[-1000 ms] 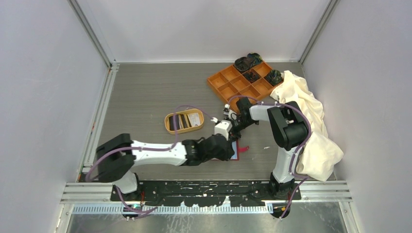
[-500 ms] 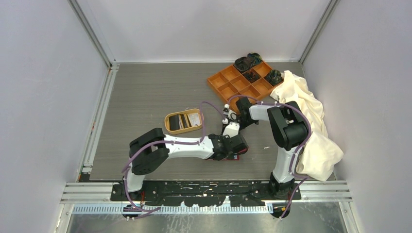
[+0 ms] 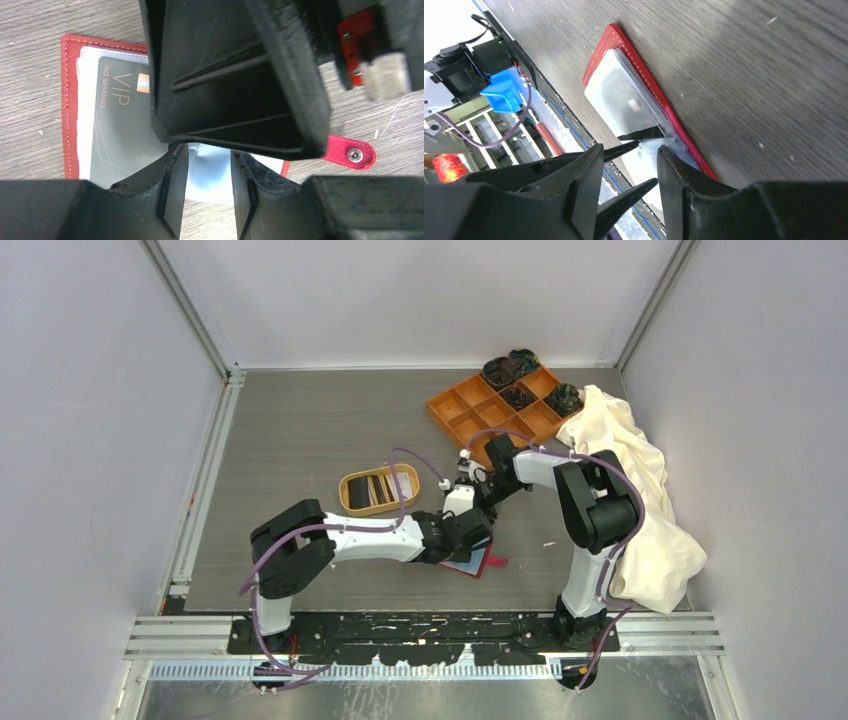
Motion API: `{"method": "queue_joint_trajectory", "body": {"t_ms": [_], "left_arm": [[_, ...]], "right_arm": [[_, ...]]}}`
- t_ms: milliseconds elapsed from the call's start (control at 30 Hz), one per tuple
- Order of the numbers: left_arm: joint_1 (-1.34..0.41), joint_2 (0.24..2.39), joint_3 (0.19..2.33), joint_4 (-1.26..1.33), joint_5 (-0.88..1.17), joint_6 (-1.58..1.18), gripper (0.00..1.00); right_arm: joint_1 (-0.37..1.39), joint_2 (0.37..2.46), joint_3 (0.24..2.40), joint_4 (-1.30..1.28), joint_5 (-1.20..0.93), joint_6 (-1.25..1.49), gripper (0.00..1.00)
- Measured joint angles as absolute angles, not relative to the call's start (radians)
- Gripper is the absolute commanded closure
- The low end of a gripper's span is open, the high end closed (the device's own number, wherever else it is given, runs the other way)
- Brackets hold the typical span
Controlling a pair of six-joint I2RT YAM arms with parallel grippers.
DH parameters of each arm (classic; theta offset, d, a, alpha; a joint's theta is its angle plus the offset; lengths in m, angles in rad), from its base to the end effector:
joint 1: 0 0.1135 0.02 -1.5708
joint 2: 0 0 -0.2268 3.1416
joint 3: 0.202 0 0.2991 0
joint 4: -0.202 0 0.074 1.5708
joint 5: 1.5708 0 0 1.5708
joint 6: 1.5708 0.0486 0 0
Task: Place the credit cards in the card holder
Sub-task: Insert the credit card into the card holder, then close the card holder at the center of the board.
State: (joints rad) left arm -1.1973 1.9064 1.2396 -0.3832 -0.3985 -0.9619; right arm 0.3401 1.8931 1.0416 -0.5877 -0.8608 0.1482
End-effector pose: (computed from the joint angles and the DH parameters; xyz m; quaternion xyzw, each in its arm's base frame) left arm 0.1712 -0.3853 0.0905 0.0606 0.9466 -0.1323 0.2877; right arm 0.3119 0.1495 0.0430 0.1142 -0.9000 -0.4184 0.0427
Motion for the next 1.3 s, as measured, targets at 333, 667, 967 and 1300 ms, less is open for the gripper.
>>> {"method": "queue_joint_trajectory", "body": {"t_ms": [333,667,967,1300], "left_arm": [[-1.193,1.658,0.993,-0.172,-0.259,-0.756,0.61],[-1.087,1.211,0.598,0.092,-0.190,-0.611,0.17],[-0.911,1.163,0.448,0.176,-0.009,-0.651,0.25],[-0.881,1.365,0.491,0.208,0.091,-0.712,0.32]], "right_arm": [[0.302,1.726,1.045,-0.654,-0.781,0.027,0.53],[0.274,1.279,0.922,-0.628,-0.819,-0.334,0.47],[0.288,1.152,0.780,-0.947,-0.931,-1.261,0.59],[0.437,1.274,0.696,-0.862,-0.651,-1.436,0.72]]}}
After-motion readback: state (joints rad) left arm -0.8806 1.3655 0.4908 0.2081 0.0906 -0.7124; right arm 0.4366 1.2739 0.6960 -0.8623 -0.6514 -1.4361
